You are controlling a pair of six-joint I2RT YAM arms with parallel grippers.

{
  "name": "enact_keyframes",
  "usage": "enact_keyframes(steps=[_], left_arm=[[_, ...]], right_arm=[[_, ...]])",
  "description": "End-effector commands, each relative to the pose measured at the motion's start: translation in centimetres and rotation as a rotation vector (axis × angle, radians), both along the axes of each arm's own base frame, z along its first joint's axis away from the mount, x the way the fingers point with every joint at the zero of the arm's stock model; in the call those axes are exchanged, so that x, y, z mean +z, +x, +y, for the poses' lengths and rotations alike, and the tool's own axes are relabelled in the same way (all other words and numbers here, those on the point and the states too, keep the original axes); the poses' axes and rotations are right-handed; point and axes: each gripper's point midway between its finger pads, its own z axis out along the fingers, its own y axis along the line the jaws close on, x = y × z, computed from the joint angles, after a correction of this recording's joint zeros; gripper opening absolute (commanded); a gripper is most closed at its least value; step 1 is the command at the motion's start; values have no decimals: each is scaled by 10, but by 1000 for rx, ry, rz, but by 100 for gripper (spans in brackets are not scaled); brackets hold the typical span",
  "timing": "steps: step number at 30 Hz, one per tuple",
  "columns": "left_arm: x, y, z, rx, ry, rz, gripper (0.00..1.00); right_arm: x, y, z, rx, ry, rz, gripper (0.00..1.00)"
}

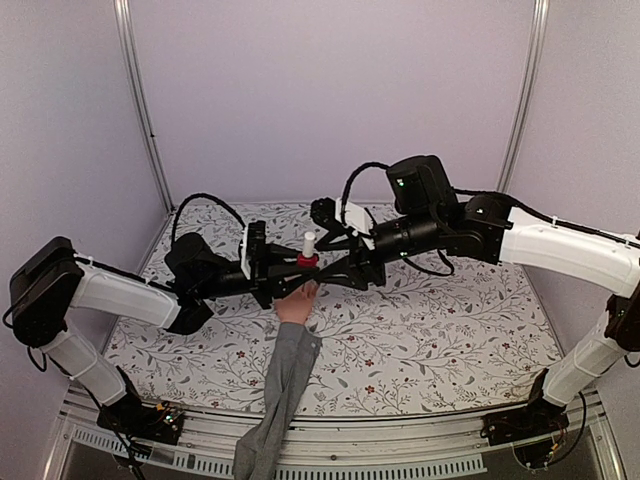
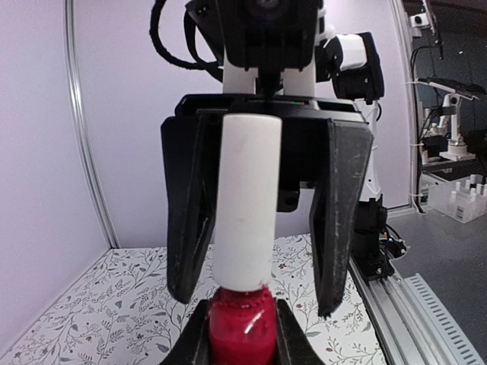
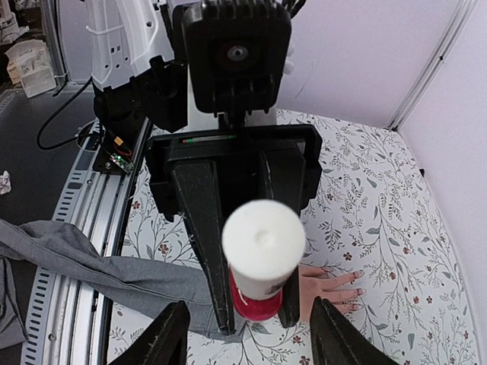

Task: Paint the nails
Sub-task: Close the nail polish bottle, then screw the nail polish bottle.

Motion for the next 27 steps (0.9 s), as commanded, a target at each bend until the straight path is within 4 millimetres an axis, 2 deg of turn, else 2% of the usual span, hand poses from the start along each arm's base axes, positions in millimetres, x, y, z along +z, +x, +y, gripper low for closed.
enact_keyframes(steps=[1,7,13,21,27], left_arm=[[9,-2,3,-28,-35,-21,0],[4,-12,-1,-109,-15,-15,0],[-1,-20,-9,-203,12,8,0],[-4,-23,-15,-256,31,27,0],[-4,-23,-16,-265,34,29,0]], right_arm=[[30,-1,-10,-1,102,-13,66],[50,-9,-22,38,199,-21,69],[71,-28,-23,151,244,-45,62],[62,-33,-12,214,208,-14,59],[55,-33,-3,229,180,-7,42]])
